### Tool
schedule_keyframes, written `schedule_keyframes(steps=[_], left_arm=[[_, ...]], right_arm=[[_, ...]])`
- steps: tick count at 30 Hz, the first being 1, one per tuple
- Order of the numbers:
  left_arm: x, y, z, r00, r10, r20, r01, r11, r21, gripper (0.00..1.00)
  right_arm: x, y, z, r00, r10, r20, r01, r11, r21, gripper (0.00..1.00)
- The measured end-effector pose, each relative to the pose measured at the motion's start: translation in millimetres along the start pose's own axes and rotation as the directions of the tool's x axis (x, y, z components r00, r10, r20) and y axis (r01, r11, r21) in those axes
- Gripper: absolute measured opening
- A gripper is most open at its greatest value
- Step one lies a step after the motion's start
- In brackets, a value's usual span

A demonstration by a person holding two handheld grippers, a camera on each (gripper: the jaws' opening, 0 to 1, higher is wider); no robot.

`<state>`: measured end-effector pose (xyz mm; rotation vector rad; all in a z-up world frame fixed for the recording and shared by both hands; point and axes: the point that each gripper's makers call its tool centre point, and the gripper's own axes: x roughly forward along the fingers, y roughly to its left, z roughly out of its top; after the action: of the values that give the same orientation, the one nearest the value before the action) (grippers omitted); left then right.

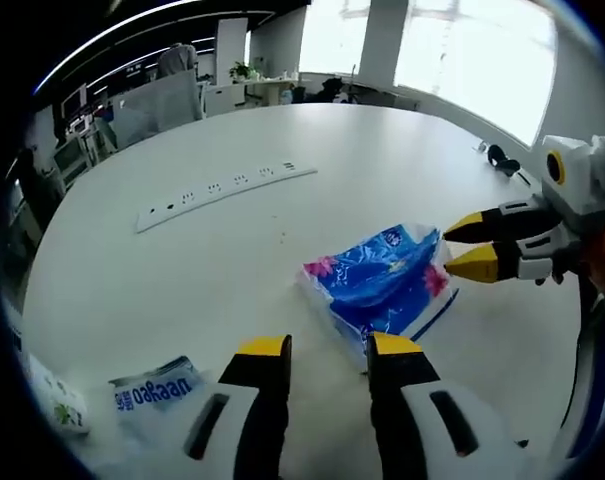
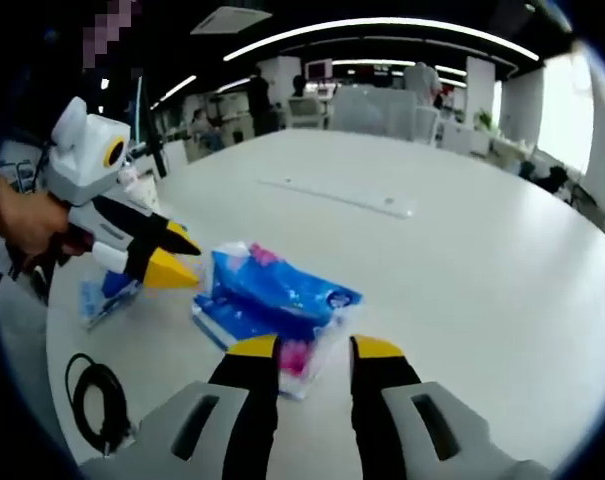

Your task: Arrange the tabletop items into an orderly group along one side of the table until the central work area is clear of visible clutter.

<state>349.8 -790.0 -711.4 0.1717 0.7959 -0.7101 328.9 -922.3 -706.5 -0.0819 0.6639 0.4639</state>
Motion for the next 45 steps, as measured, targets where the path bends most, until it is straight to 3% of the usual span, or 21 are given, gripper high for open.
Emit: schedule_keyframes(steps=[10, 22, 34, 39, 45], left_arm=[[-9.5, -0.1, 7.3, 1.0, 0.005, 0.021, -0.005, 1.0, 0.024, 0.37], [-22.4, 7.7, 13.7, 0.998, 0.048, 0.041, -0.049, 0.998, 0.024, 0.71], [-34.9, 4.6, 16.3, 0.997, 0.04, 0.071, -0.043, 0.998, 0.039, 0.98], [-46.7, 4.2, 16.7, 0.995, 0.035, 0.092, -0.043, 0.995, 0.085, 0.99], [-59.6, 8.8, 14.5, 0.996, 0.022, 0.083, -0.029, 0.996, 0.082, 0.99]], right_arm=[[-7.7, 0.8, 13.9, 0.999, -0.014, 0.044, 0.015, 1.0, -0.024, 0.41], [-13.6, 3.7, 27.0, 0.997, -0.027, 0.076, 0.031, 0.998, -0.051, 0.65], [-19.0, 9.4, 35.7, 0.996, -0.024, 0.087, 0.032, 0.996, -0.082, 0.87], [-23.0, 11.1, 42.6, 0.995, -0.028, 0.098, 0.037, 0.995, -0.088, 0.96], [-28.4, 18.6, 51.8, 0.994, -0.019, 0.108, 0.03, 0.994, -0.105, 1.0]])
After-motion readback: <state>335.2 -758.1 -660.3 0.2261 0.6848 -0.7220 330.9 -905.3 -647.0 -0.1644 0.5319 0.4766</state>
